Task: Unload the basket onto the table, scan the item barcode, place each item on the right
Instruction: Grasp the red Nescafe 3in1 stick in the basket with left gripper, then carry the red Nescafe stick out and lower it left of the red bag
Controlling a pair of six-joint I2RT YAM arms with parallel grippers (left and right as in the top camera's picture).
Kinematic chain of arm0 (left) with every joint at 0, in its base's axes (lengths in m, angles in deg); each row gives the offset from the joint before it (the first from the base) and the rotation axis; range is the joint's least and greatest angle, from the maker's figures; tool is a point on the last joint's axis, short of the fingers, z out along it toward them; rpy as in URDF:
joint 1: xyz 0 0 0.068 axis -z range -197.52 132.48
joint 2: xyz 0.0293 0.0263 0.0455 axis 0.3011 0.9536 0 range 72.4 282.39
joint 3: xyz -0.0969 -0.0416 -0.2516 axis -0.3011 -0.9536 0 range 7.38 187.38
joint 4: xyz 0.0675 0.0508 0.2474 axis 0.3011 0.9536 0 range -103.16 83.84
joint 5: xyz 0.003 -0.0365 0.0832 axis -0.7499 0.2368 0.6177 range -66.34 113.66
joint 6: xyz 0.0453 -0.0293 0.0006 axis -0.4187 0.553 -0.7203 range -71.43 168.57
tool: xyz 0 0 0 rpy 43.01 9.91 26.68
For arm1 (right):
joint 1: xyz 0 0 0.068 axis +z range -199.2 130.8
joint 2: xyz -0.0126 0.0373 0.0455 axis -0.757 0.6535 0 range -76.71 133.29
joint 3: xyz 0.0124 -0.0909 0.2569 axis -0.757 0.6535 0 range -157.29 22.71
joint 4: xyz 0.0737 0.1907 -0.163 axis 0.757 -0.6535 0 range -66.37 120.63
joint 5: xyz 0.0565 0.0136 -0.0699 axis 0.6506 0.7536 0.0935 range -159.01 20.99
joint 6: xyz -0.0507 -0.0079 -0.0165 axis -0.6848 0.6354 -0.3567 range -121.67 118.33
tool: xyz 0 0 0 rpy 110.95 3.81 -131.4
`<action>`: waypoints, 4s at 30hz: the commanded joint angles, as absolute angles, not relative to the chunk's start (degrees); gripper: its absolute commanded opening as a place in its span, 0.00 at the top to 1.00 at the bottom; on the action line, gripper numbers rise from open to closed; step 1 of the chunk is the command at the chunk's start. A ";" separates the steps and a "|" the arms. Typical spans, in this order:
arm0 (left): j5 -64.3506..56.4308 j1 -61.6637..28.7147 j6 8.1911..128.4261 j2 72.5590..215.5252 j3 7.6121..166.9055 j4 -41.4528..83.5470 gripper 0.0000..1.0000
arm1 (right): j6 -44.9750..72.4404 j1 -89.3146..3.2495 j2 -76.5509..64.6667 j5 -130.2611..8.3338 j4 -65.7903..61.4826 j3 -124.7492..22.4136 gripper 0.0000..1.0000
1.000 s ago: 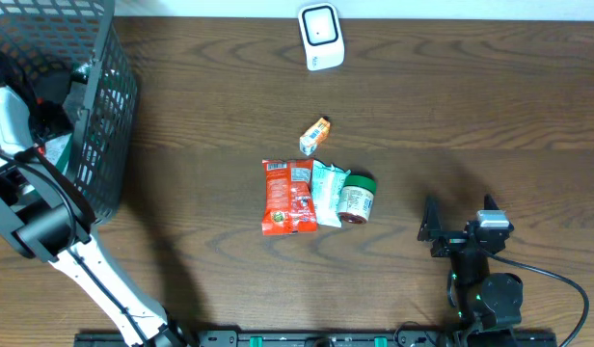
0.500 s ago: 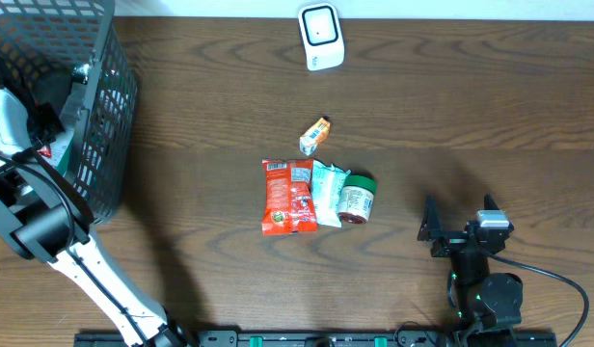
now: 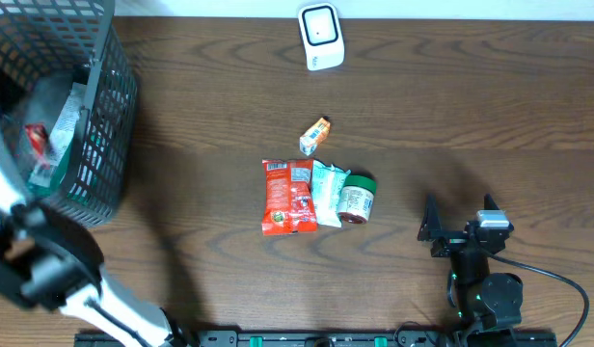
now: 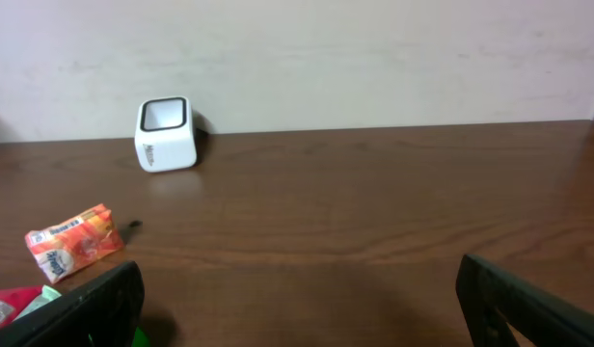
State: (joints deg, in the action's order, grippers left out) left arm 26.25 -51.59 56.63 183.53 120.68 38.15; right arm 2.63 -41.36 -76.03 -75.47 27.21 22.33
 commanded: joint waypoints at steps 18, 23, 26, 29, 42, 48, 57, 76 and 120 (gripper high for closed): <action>22.27 -51.85 63.64 172.23 114.95 44.71 0.32 | 2.39 -42.04 -76.27 -76.01 27.01 22.39 0.01; 27.01 -51.87 63.60 180.75 112.85 46.89 0.30 | 2.39 -42.04 -76.27 -76.03 27.04 22.39 0.01; 26.97 -51.85 63.45 185.87 112.85 47.35 0.30 | 2.41 -42.04 -76.27 -76.03 27.04 22.39 0.01; 26.95 -52.13 63.27 191.57 112.85 47.22 0.29 | 2.39 -42.04 -76.27 -76.03 27.04 22.39 0.01; 26.92 -54.98 63.27 197.06 112.57 45.47 0.29 | 2.39 -42.04 -76.27 -76.01 27.04 22.39 0.01; 26.95 -54.95 63.27 198.17 111.67 44.93 0.33 | 2.39 -42.04 -76.27 -76.01 27.04 22.39 0.01; 26.95 -54.95 63.27 198.63 109.60 43.53 0.67 | 2.39 -42.04 -76.27 -76.03 27.01 22.39 0.01; 3.89 -55.00 63.95 169.17 110.91 43.94 0.93 | 2.39 -42.04 -76.27 -76.01 27.04 22.39 0.01; -45.40 -19.11 60.25 155.40 62.30 32.51 0.93 | 2.41 -42.04 -76.27 -76.03 27.04 22.39 0.01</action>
State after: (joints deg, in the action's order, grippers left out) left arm -42.47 -19.17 59.51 154.46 63.19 32.84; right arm 2.63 -41.36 -76.03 -75.49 27.23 22.33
